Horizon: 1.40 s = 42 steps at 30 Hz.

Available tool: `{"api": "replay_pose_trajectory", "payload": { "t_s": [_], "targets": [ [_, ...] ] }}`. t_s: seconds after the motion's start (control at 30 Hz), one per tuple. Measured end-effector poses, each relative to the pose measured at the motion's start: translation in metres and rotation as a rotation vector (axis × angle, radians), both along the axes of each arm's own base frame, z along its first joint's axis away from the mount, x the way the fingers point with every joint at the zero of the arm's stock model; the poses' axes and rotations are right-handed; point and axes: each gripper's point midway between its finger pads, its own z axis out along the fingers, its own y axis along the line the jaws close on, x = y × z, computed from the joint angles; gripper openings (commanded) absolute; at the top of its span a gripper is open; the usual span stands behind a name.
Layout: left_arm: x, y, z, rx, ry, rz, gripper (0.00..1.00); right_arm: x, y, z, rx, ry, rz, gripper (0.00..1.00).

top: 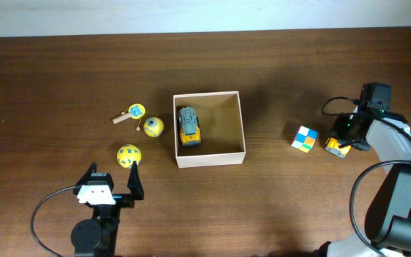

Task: Pack container
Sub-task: 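Grasp the grey-yellow dump truck with the right gripper and lift, then carry the dump truck with the right gripper into the box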

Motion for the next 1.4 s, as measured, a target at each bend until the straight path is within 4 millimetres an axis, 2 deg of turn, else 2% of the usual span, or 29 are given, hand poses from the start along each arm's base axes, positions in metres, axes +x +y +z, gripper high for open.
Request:
{"api": "replay_pose_trajectory", "payload": {
  "t_s": [0.23,0.37,0.6,0.73,0.87,1.0,1.13,1.3,1.4],
  "targets": [
    [0.000,0.000,0.000,0.000,0.000,0.000,0.99,0.000,0.001,0.001,0.007,0.004,-0.001,0.40],
    [0.000,0.000,0.000,0.000,0.000,0.000,0.99,0.002,0.002,0.010,0.020,0.008,0.004,0.40],
    [0.000,0.000,0.000,0.000,0.000,0.000,0.99,0.025,0.004,0.051,0.050,-0.046,0.020,0.40],
    [0.000,0.000,0.000,0.000,0.000,0.000,0.99,0.038,0.008,0.084,0.085,-0.089,0.041,0.40],
    [0.000,0.000,0.000,0.000,0.000,0.000,0.99,0.054,0.024,0.121,0.157,-0.164,0.126,0.40],
    [0.000,0.000,0.000,0.000,0.000,0.000,0.99,0.065,0.054,0.156,0.260,-0.241,0.266,0.40],
    [0.000,0.000,0.000,0.000,0.000,0.000,0.99,0.072,0.094,0.177,0.347,-0.301,0.410,0.41],
    [0.000,0.000,0.000,0.000,0.000,0.000,0.99,0.069,0.165,0.184,0.423,-0.302,0.597,0.41],
    [0.000,0.000,0.000,0.000,0.000,0.000,0.99,0.063,0.215,0.186,0.455,-0.292,0.720,0.41]
  ]
}}
